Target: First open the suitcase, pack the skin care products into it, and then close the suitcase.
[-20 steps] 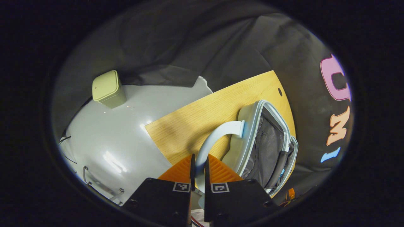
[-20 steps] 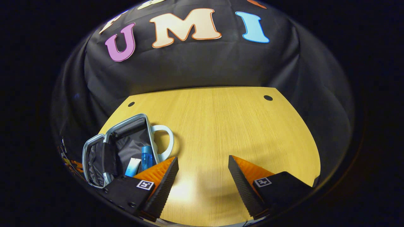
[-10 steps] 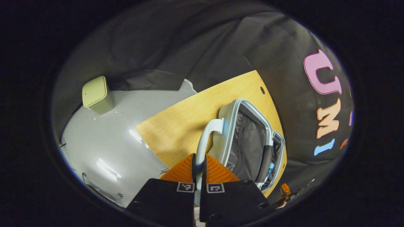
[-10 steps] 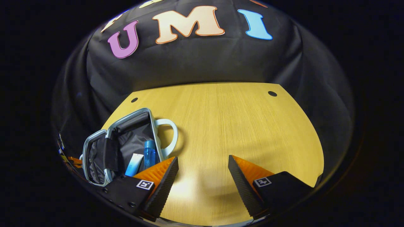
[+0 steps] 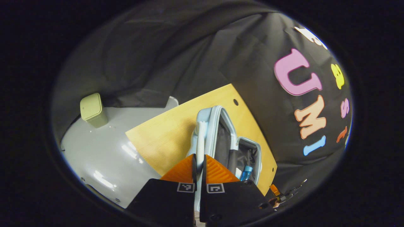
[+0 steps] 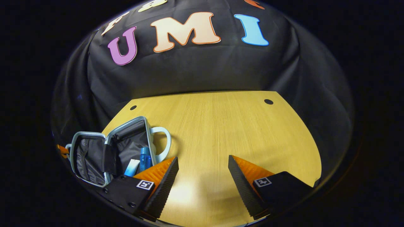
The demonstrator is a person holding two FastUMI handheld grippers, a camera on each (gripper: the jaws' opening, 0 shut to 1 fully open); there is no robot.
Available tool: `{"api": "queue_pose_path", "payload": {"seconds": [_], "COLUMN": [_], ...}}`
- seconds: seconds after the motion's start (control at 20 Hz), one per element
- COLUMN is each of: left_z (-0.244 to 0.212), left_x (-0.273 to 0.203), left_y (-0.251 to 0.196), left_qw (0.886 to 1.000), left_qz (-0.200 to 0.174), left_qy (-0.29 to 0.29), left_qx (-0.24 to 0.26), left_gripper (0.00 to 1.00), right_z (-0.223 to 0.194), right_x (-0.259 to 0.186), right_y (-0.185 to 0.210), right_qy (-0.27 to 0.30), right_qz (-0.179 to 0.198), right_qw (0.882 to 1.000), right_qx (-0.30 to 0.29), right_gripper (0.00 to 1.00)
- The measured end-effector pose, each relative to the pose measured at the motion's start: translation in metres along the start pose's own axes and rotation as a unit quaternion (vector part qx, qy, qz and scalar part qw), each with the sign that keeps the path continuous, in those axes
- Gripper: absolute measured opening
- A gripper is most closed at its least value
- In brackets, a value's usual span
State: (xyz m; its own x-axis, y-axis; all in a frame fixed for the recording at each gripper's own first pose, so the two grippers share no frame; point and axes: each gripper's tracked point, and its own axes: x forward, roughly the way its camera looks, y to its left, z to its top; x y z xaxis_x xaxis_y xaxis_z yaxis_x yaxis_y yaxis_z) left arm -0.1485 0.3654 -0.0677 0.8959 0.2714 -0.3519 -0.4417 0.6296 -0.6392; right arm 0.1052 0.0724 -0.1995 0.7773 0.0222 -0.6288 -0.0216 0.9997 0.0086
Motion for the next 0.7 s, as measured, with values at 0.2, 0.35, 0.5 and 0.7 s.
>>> {"api": "queue_pose_path", "payload": {"seconds": [0.2,0.35,0.5,0.7], "left_z": [-0.001,-0.004,-0.015,-0.038], "left_x": [-0.018,-0.028,-0.025,-0.016], "left_y": [-0.059,-0.115,-0.169,-0.238], "left_qw": [0.999,0.997,0.992,0.984], "left_qz": [-0.024,-0.071,-0.112,-0.16], "left_qy": [-0.015,-0.023,-0.025,-0.007], "left_qx": [0.027,0.033,0.051,0.081], "left_gripper": [0.0,0.0,0.0,0.0], "right_z": [-0.001,-0.001,-0.005,-0.01], "right_x": [-0.011,-0.022,-0.032,-0.051], "right_y": [-0.023,-0.04,-0.055,-0.072], "right_qy": [-0.007,-0.012,-0.017,-0.024], "right_qz": [0.002,0.007,0.013,0.02], "right_qw": [1.0,1.0,1.0,0.999], "right_qx": [0.004,0.012,0.01,0.004], "right_gripper": [0.99,0.94,0.99,0.99]}}
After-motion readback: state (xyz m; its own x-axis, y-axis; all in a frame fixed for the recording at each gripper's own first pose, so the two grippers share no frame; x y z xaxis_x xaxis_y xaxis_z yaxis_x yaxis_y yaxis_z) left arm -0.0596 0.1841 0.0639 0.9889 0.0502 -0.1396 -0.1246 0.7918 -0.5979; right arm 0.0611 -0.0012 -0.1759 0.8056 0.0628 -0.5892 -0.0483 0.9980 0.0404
